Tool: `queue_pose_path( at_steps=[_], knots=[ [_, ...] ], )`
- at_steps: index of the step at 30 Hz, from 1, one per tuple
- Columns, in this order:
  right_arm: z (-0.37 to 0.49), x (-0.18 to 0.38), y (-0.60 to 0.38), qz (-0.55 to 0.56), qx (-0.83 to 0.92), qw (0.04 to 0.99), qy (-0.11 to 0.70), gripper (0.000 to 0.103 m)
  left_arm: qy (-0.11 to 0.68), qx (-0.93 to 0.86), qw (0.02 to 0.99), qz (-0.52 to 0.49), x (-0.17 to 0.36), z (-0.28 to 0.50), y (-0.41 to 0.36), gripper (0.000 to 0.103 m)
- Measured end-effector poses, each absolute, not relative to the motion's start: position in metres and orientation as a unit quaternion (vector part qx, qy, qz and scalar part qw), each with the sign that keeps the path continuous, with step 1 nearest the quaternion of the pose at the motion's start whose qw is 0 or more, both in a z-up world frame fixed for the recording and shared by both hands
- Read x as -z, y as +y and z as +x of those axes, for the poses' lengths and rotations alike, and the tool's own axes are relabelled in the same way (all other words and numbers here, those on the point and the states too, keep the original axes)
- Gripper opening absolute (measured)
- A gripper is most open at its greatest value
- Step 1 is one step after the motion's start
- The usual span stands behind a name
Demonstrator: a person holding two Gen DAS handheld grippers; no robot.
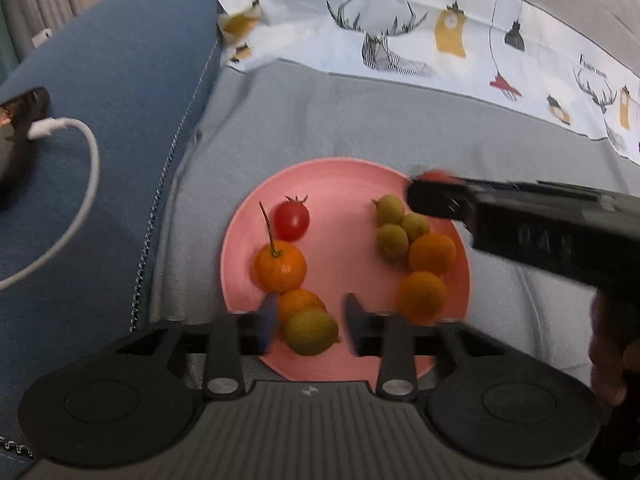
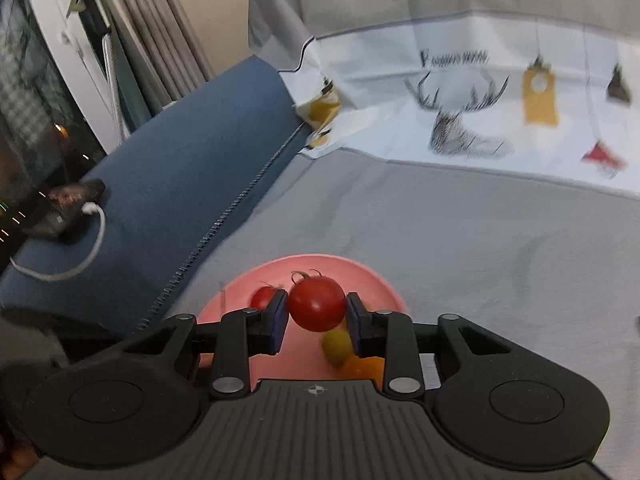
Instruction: Organize fruits
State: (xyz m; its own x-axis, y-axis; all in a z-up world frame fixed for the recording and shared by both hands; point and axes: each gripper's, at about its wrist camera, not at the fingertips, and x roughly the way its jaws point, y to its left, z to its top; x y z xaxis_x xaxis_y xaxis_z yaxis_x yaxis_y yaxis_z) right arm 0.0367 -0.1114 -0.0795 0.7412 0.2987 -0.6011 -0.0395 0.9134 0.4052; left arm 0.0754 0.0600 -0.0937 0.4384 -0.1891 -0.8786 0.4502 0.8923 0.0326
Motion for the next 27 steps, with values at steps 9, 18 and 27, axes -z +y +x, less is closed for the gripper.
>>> queue_pose_path(
  at_steps=[9, 18, 27],
  knots=[
    [0.021, 0.071, -0.125, 0.208, -0.066, 0.912, 0.347, 0.084, 0.481, 0.147, 0.852, 0.147, 0.084, 0.064, 0.065, 0.103],
    [-0.070, 0.039, -0.111, 0.095, 0.030, 0.938, 0.332, 0.102, 0.435, 0.134, 0.874, 0.169, 0.050, -0.005, 0.076, 0.103],
    [-0.132, 0.030, -0.092, 0.093, 0.071, 0.937, 0.329, 0.102, 0.431, 0.125, 0.881, 0.149, 0.035, -0.059, 0.085, 0.103]
  ],
)
